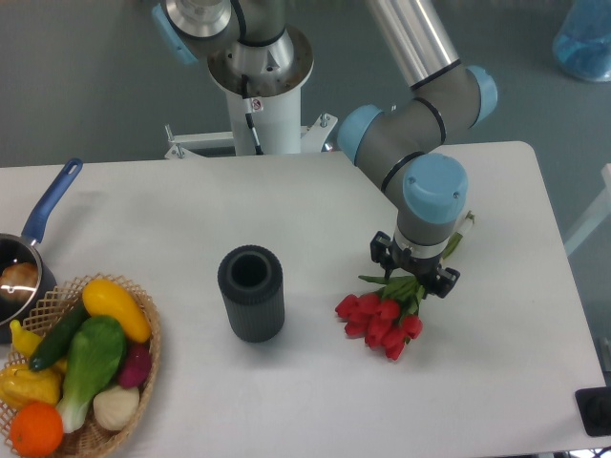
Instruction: Place the flowers on the table
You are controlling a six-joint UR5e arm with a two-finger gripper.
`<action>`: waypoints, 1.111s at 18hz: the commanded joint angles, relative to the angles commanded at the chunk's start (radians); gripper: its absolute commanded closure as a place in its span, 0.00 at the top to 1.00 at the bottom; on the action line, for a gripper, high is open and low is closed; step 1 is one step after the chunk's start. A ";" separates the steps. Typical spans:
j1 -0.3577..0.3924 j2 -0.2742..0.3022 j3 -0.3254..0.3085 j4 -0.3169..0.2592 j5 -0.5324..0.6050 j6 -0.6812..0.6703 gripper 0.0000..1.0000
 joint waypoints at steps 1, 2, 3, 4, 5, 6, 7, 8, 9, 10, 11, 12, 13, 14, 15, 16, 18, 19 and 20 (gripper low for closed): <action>0.002 0.023 0.008 -0.002 0.023 -0.006 1.00; 0.015 0.049 0.015 -0.002 0.040 -0.012 1.00; 0.037 0.075 0.015 -0.002 0.042 -0.020 1.00; 0.052 0.101 0.015 0.003 0.040 -0.023 1.00; 0.070 0.127 0.012 0.005 0.029 -0.025 1.00; 0.084 0.144 0.012 0.006 0.010 -0.037 1.00; 0.087 0.154 0.014 0.006 -0.021 -0.064 1.00; 0.100 0.164 0.015 0.008 -0.046 -0.098 1.00; 0.118 0.169 0.028 0.014 -0.063 -0.130 1.00; 0.129 0.169 0.050 0.017 -0.073 -0.158 1.00; 0.136 0.169 0.073 0.017 -0.079 -0.176 1.00; 0.147 0.171 0.092 0.017 -0.086 -0.178 1.00; 0.158 0.171 0.100 0.017 -0.099 -0.176 1.00; 0.167 0.174 0.109 0.017 -0.131 -0.176 1.00; 0.185 0.184 0.109 0.017 -0.167 -0.175 1.00; 0.210 0.198 0.109 0.015 -0.199 -0.172 1.00; 0.253 0.229 0.106 0.011 -0.248 -0.166 1.00; 0.285 0.252 0.097 0.006 -0.268 -0.120 1.00; 0.299 0.269 0.088 0.005 -0.273 -0.071 1.00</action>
